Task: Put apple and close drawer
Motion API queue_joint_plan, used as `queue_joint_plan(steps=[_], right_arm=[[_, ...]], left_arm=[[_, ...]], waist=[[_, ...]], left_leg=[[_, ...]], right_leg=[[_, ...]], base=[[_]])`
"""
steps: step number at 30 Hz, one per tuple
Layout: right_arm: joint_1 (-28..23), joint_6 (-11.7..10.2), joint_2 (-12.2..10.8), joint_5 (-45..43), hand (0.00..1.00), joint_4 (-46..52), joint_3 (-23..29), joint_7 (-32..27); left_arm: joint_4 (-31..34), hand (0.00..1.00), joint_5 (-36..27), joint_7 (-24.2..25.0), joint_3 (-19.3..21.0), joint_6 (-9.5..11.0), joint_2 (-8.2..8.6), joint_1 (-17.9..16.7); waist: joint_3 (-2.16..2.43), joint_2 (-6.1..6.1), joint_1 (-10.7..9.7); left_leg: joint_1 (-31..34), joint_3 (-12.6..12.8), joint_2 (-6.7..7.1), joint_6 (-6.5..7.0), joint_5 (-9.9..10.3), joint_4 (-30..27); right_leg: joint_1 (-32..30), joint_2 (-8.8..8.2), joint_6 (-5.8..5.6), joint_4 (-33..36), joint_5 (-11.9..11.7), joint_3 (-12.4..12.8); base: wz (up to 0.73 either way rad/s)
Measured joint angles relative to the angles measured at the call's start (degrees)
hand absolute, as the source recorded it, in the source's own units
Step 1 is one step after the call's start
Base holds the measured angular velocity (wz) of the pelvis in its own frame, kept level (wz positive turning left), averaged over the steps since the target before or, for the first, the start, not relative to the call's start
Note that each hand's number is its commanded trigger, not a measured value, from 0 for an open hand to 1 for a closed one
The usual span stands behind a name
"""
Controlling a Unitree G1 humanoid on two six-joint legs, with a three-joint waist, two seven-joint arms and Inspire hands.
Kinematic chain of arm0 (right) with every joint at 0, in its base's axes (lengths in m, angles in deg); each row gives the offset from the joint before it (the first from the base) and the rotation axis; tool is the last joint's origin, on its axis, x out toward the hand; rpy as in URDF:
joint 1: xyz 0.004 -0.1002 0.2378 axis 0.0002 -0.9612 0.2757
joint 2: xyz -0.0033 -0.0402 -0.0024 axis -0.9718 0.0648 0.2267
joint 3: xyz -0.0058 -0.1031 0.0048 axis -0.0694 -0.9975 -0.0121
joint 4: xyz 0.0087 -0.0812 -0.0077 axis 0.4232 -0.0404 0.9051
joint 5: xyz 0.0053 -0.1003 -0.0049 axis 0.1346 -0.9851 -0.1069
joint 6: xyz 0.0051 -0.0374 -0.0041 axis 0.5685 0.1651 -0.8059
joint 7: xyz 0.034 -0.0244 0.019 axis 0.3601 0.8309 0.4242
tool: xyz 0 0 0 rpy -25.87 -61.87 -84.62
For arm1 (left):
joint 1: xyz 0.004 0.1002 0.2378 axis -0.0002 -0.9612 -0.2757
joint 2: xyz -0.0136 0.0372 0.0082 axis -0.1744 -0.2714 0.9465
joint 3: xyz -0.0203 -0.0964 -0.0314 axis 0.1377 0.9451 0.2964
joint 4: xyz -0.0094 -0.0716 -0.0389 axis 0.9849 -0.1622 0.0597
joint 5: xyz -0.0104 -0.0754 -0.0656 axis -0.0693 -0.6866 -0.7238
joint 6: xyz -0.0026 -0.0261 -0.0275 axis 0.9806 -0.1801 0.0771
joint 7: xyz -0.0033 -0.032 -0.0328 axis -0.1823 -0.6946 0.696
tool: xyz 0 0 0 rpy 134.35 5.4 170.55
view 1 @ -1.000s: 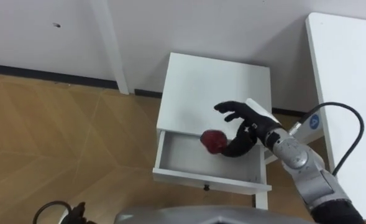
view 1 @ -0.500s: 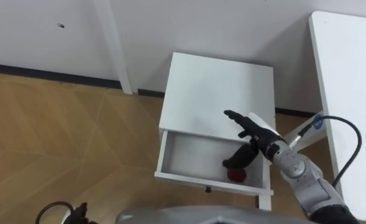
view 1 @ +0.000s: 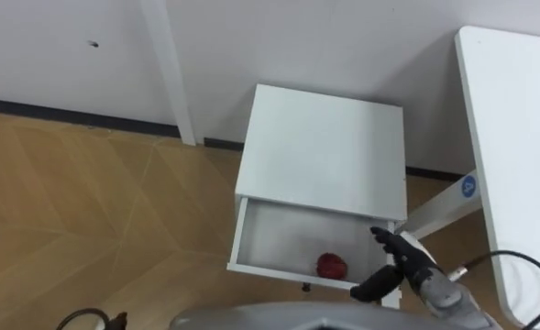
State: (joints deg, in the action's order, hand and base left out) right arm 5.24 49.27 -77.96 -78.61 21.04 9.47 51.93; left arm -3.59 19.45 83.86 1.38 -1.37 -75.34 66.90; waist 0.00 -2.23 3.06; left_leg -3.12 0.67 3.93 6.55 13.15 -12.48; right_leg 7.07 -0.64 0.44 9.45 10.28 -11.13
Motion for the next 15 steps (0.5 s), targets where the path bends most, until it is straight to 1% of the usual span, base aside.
queue_joint_plan(steps=[1, 2, 3, 4, 5, 6, 7, 8, 9, 10, 11, 12, 13, 14, 15], right_arm=[[0.06, 0.12, 0.29, -0.09, 0.0, -2.62, 1.94, -1.05], [0.16, 0.95, 0.68, -0.93, 0.0, -5.52, 3.58, -2.45], [0.25, 1.54, 0.9, -1.71, 0.0, -6.82, 4.4, -3.21], [0.32, 2.59, 1.37, -2.24, 0.0, -9.21, 6.13, -4.67], [-0.14, 3.65, 1.27, -2.14, 0.0, -11.16, 7.84, -5.65], [-0.42, 4.04, 1.26, -1.83, 0.0, -12.06, 8.68, -5.94], [-0.6, 4.77, 1.32, -0.89, 0.0, -13.36, 10.24, -6.38], [-0.77, 4.89, 1.29, 0.6, 0.0, -13.88, 11.21, -6.58], [-0.91, 4.64, 1.35, 1.21, 0.0, -14.23, 11.24, -6.57], [-1.45, 4.01, 1.63, 2.75, 0.0, -15.19, 11.26, -6.67], [-2.63, 4.04, 1.86, 4.13, 0.0, -15.68, 11.16, -6.9], [-3.15, 4.12, 1.84, 4.83, 0.0, -15.75, 11.13, -6.94], [-3.48, 4.18, 1.8, 5.86, 0.0, -16.5, 10.64, -6.93], [-4.12, 4.42, 1.92, 7.78, 0.0, -17.08, 10.4, -7.01], [-4.29, 4.76, 1.96, 8.66, 0.0, -17.1, 10.44, -7.04]], left_arm=[[0.0, 0.0, 0.01, 0.03, 0.9, -0.06, 0.34, 0.22], [-0.41, 0.0, -0.08, 0.07, 1.18, -0.15, 0.48, -0.06], [-0.53, 0.0, -0.07, 0.15, 1.19, -0.32, 0.56, 0.29], [-1.34, 0.0, -0.15, 0.33, 1.17, -0.45, 0.77, 1.05], [-1.67, 0.0, -0.17, 0.4, 1.11, -0.46, 0.38, 1.56], [-1.87, 0.0, -0.22, 0.39, 1.09, -0.44, 0.1, 1.86], [-2.21, 0.0, -0.64, 0.35, 1.06, -0.48, -0.17, 2.15], [-2.5, 0.0, -1.04, 0.28, 0.71, -0.6, -0.83, 2.34], [-2.55, 0.0, -1.32, 0.22, 0.34, -0.84, -1.3, 2.52], [-2.89, 0.0, -2.13, 0.16, 0.0, -1.53, -1.74, 3.24], [-4.08, 0.0, -2.3, 0.16, 0.0, -2.03, -1.9, 4.2], [-4.36, 0.0, -2.44, 0.16, 0.0, -2.5, -2.14, 4.63], [-4.35, 0.0, -2.55, 0.15, 0.13, -3.38, -2.75, 4.66], [-4.23, 0.0, -2.47, 0.07, 0.58, -4.04, -2.98, 4.56], [-4.06, 0.0, -2.48, 0.0, 0.83, -4.09, -2.99, 4.13]], waist=[[0.1, 0.44, -0.73], [0.12, 0.96, -1.77], [0.18, 1.19, -2.3], [0.2, 1.78, -3.13], [0.12, 2.24, -4.37], [0.23, 2.45, -4.91], [0.55, 3.48, -4.93], [0.16, 4.48, -5.65], [-0.22, 4.45, -6.1], [-0.06, 5.53, -6.58], [-0.46, 7.15, -6.71], [-0.6, 7.54, -6.9], [-0.61, 7.6, -7.84], [-0.58, 7.39, -8.17], [-0.55, 7.34, -8.17]], left_leg=[[0.58, 0.03, 0.04, 0.21, 0.86, -1.56], [1.28, 0.34, 0.27, 0.57, 1.96, -3.63], [1.66, 0.51, 0.44, 0.76, 2.33, -4.57], [2.08, 1.31, 0.51, 1.23, 2.76, -6.02], [2.2, 3.02, 0.96, 1.81, 2.98, -6.51], [2.26, 3.48, 1.18, 2.28, 3.16, -7.19], [2.78, 4.17, 1.13, 2.93, 3.49, -8.64], [4.08, 4.87, 0.8, 3.55, 3.81, -10.24], [4.73, 5.09, 0.69, 3.89, 4.01, -11.17], [6.16, 5.41, -0.22, 4.32, 4.3, -12.65], [6.87, 5.33, -1.61, 4.37, 4.55, -13.52], [7.09, 5.32, -2.05, 4.25, 4.67, -13.52], [7.36, 4.99, -2.24, 4.21, 4.83, -13.93], [7.37, 4.81, -2.27, 4.4, 5.06, -14.48], [7.38, 4.79, -2.27, 4.43, 5.23, -14.73]], right_leg=[[-0.66, -0.29, -0.25, 2.21, 0.92, -0.47], [-2.46, -1.16, -0.85, 7.04, 2.74, -1.52], [-4.14, -1.88, -1.36, 10.79, 3.64, -1.93], [-8.74, -3.59, -1.88, 21.49, 4.08, -2.09], [-14.33, -5.94, -2.5, 32.48, 2.48, -1.53], [-17.62, -6.71, -2.88, 37.73, 0.4, -1.03], [-24.22, -7.28, -3.36, 47.19, -6.9, 1.55], [-31.78, -7.26, -4.08, 59.12, -11.43, 4.31], [-36.16, -7.21, -3.53, 67.76, -10.61, 5.44], [-44.64, -7.02, -2.68, 83.34, -8.43, 6.44], [-51.27, -6.49, -2.23, 94.41, -6.53, 6.31], [-53.82, -6.35, -2.28, 98.2, -5.79, 6.33], [-57.77, -6.57, -2.04, 103.34, -4.77, 6.74], [-58.66, -7.31, -2.16, 105.0, -4.07, 7.08], [-58.19, -7.49, -2.26, 104.4, -3.98, 7.33]], base=[[0.13], [0.17], [0.27], [0.42], [0.49], [0.2], [-0.2], [-0.34], [-0.24], [-0.1], [-0.09], [0.0], [0.08], [0.11], [0.1]])
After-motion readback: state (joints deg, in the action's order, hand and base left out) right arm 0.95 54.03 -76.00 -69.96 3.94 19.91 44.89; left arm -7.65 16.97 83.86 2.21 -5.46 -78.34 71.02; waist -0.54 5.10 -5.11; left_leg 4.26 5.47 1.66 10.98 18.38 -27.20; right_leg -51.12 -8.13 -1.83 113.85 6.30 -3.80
